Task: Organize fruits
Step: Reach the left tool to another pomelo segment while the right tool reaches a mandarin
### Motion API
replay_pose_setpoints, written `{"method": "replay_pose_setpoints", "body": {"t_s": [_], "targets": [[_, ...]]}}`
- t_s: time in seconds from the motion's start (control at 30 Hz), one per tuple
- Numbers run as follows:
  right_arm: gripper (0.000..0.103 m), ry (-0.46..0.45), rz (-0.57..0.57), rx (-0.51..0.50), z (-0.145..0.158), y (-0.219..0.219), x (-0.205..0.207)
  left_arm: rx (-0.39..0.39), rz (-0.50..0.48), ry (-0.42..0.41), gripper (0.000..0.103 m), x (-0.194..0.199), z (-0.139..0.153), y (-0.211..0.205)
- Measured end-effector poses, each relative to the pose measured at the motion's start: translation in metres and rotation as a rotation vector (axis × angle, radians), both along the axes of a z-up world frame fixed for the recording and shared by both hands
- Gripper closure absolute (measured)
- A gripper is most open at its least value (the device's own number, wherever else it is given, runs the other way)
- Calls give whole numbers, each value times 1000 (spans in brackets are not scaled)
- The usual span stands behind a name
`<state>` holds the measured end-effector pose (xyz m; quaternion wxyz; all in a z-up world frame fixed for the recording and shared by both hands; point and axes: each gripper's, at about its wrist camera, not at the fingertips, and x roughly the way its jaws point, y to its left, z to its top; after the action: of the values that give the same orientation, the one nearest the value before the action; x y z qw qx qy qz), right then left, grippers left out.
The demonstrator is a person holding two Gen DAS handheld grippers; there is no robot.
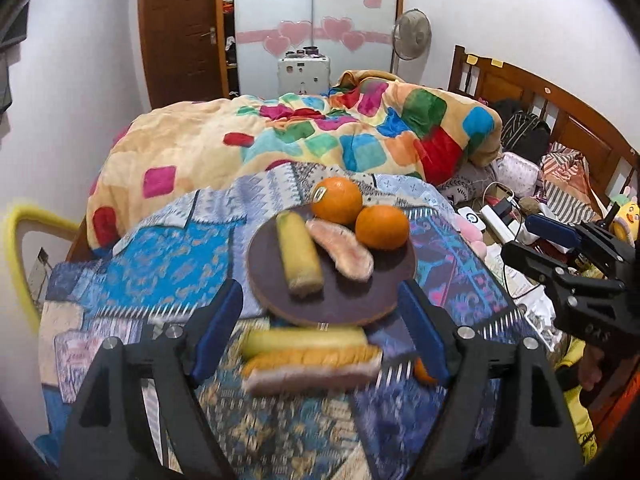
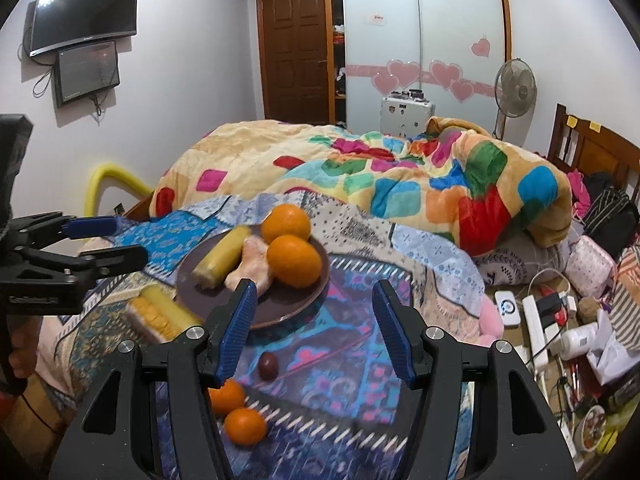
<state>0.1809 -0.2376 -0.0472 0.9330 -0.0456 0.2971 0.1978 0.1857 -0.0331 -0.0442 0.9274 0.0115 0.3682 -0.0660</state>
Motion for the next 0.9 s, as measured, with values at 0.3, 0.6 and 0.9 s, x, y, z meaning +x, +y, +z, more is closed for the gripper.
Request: {"method": "replay_pose_setpoints", "body": {"t_s": [0.3,0.6,0.9], "targets": [[44,80,18,8,-33,1,-23,11,25,66,13,-35,-48,13],[43,198,47,14,-77,3,-31,-25,31,145,7,-24,-92,4],[42,190,88,6,-80,10,-42,-71,99,161,1,-1,-107,-4]]}}
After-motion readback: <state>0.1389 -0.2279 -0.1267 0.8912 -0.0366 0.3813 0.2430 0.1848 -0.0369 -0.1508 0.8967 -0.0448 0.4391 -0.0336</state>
